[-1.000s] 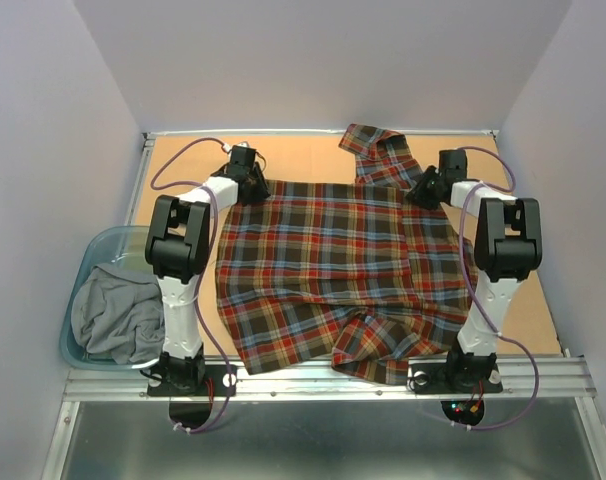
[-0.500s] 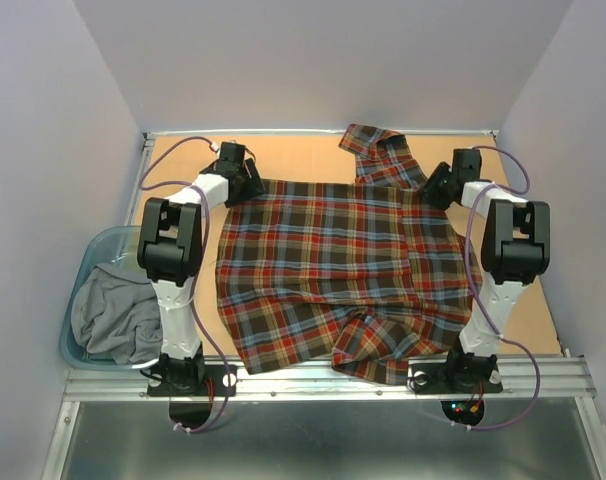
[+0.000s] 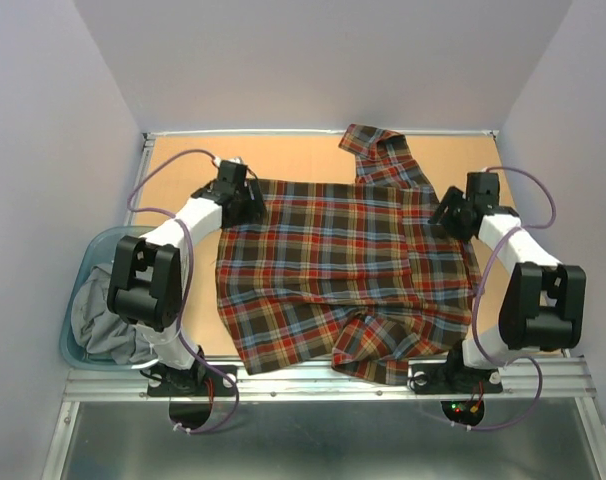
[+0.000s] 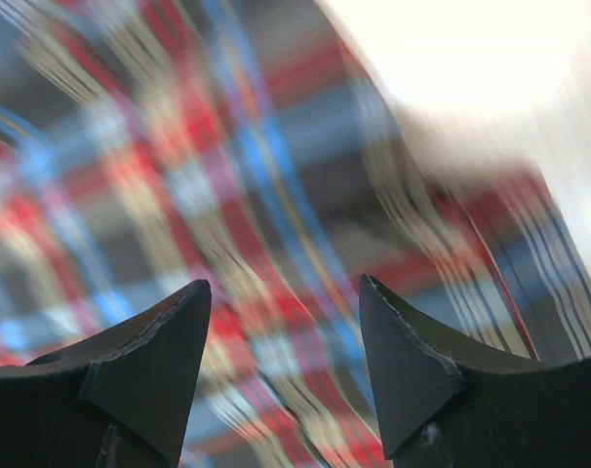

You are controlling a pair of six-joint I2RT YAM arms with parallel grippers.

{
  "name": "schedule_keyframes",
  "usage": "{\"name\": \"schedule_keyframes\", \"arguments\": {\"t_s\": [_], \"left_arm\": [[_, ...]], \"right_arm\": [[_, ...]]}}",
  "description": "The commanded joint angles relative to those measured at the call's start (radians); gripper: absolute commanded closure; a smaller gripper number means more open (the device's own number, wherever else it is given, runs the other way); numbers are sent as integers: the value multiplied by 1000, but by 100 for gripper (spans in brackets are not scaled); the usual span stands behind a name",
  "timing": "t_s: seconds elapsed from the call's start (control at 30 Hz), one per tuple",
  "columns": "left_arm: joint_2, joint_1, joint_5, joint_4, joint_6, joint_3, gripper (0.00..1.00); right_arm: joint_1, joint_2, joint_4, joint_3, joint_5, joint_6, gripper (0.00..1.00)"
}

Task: Fold and stack the long sleeve shirts
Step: Flatten the shirt out

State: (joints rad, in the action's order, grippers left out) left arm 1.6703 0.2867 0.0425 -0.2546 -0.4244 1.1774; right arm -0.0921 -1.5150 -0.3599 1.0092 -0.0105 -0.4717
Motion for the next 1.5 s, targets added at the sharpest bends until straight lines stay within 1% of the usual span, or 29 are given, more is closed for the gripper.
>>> {"name": "schedule_keyframes", "arguments": {"t_s": [0.0, 0.13, 0.3, 0.4, 0.47, 0.57, 0.6, 0.63, 0.7, 0.73, 0.83, 0.87, 0.9, 0.93, 1.0, 1.07, 1.13, 1.17, 1.23, 1.27, 1.3, 1.33, 1.37, 1.4, 1.43, 1.47], "left_arm": [[-32, 57, 8, -80, 15, -91, 18], [-6, 80, 19, -91, 19, -96, 18], [51, 78, -6, -57, 3, -108, 18], [106, 72, 5, -31, 6, -82, 18], [175, 62, 16, -31, 9, -13, 18], [265, 19, 11, -29, 6, 99, 18], [290, 9, 11, -32, 3, 131, 18], [313, -7, 19, -35, 3, 201, 18], [396, -18, 43, -60, 13, 281, 18], [455, -32, 46, -84, 15, 365, 18], [535, -53, 42, -107, 0, 487, 18], [580, -63, 40, -110, -8, 561, 18], [600, -64, 39, -113, -8, 599, 18], [617, -64, 40, -112, -7, 670, 18], [651, -66, 43, -109, 6, 758, 18], [637, -66, 40, -107, 13, 792, 17], [593, -66, 36, -100, 12, 780, 16], [522, -66, 33, -71, 10, 724, 15], [438, -64, 34, -43, 3, 641, 13], [395, -64, 33, -25, -4, 546, 12], [308, -64, 30, -23, -10, 498, 12], [266, -60, 33, -25, -13, 402, 12], [182, -55, 30, -25, -20, 349, 12], [142, -50, 28, -25, -20, 300, 12], [108, -35, 25, -35, -22, 201, 12], [47, -29, 19, -46, -25, 155, 13]], "right_arm": [[6, 104, -140, -134, 60, 38, 32], [8, 116, -149, -202, 46, 24, 32], [9, 38, -117, -230, 49, 7, 32], [9, -2, -73, -239, 38, -11, 33], [9, -57, -33, -228, 37, -34, 33], [9, -125, 7, -175, 41, -56, 33], [9, -169, 12, -150, 43, -58, 33], [9, -197, 19, -103, 47, -62, 33], [9, -268, 25, -23, 60, -70, 33], [9, -292, 27, 11, 64, -74, 33], [9, -381, 27, 103, 78, -81, 33], [9, -402, 27, 162, 81, -79, 33], [9, -419, 26, 196, 84, -76, 33], [9, -447, 26, 250, 87, -73, 33], [9, -456, 24, 301, 87, -64, 33], [9, -436, 22, 337, 72, -47, 32], [9, -395, 16, 332, 50, -42, 29], [9, -337, 12, 318, 43, -38, 27], [9, -275, 3, 249, 32, -36, 26], [9, -236, -1, 223, 26, -35, 26], [9, -165, -4, 153, 17, -35, 26], [9, -124, -11, 120, 18, -33, 26], [9, -58, -17, 82, 18, -28, 26], [9, -19, -24, 51, 18, -25, 26], [9, 13, -39, -13, 18, -24, 27], [9, 39, -45, -41, 18, -22, 27]]}}
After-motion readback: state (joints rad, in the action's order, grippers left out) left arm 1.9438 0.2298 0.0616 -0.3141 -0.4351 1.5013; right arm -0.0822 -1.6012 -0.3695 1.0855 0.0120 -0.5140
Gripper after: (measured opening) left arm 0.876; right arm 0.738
